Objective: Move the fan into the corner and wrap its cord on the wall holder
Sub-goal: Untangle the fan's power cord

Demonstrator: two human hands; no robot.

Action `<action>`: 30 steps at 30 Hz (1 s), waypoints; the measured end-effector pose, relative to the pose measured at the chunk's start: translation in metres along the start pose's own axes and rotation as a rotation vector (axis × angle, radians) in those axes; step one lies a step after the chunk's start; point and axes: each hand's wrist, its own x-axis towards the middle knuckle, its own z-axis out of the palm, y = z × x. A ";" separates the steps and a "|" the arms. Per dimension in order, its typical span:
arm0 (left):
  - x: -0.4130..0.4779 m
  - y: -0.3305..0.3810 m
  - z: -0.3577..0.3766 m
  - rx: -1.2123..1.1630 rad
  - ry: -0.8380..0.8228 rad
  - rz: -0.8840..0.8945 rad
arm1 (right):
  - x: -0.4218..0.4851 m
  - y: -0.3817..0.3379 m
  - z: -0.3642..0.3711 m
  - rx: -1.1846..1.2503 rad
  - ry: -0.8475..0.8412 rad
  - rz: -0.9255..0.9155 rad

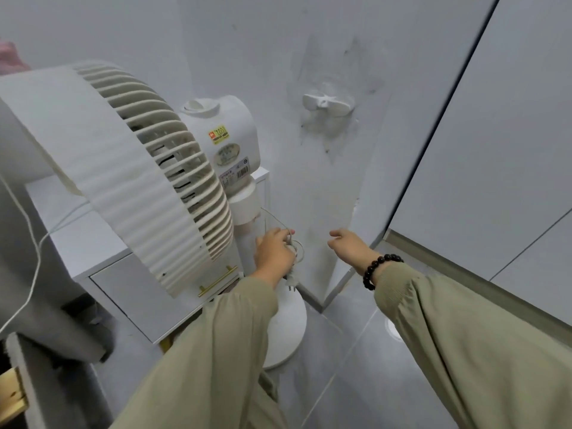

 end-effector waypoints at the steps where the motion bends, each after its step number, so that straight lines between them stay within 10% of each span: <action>1: -0.001 0.003 0.000 0.122 0.054 0.059 | 0.000 0.003 0.000 0.006 -0.008 0.001; 14: 0.026 0.024 0.015 -0.337 -0.026 0.089 | 0.020 0.025 -0.007 0.431 -0.174 -0.154; 30: 0.056 0.037 0.028 -0.875 -0.247 -0.258 | 0.069 0.017 -0.025 0.609 0.130 -0.158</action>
